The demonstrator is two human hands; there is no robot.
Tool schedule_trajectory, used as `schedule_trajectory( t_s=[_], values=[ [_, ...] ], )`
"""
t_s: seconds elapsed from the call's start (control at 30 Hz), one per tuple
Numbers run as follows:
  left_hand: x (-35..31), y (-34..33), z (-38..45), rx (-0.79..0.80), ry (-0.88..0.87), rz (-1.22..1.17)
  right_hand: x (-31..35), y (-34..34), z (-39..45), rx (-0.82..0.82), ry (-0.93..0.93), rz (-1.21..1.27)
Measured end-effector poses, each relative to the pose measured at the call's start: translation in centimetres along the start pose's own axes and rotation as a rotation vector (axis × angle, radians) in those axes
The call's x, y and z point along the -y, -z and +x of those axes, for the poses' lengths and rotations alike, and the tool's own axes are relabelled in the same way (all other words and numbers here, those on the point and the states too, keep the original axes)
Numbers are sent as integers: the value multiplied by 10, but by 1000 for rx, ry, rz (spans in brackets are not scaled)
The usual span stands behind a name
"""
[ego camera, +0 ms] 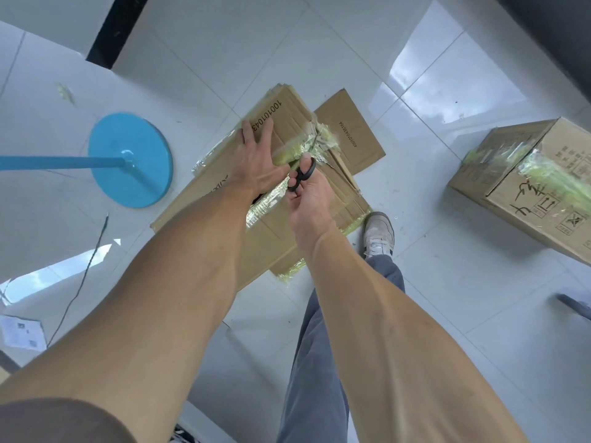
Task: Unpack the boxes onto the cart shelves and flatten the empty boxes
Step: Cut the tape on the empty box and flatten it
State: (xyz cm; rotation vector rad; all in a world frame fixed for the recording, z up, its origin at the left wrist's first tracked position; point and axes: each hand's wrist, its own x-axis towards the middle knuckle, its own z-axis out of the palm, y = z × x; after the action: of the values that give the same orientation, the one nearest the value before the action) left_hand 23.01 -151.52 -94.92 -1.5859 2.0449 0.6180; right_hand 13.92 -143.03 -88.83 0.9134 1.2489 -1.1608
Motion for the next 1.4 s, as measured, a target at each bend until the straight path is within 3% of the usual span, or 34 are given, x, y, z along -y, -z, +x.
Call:
schedule_trajectory(
  t_s=[0.53, 0.77, 0.9, 1.1, 1.23, 1.4],
  values=[
    [-1, 9, -6, -15, -3, -45, 7, -19, 6, -80, -36, 85],
    [10, 3, -14, -25, -51, 1, 0, 5, 0, -3, 48, -121],
    [19, 12, -8, -53, -73, 11, -16, 20, -12, 138, -31, -234],
    [17, 12, -17, -44, -86, 15, 7, 19, -5, 184, -22, -212],
    [13, 9, -18, -60, -83, 18, 22, 14, 2, 56, 55, -280],
    [11, 9, -19, -49, -73, 9, 33, 21, 11, -169, 326, -450]
  ],
)
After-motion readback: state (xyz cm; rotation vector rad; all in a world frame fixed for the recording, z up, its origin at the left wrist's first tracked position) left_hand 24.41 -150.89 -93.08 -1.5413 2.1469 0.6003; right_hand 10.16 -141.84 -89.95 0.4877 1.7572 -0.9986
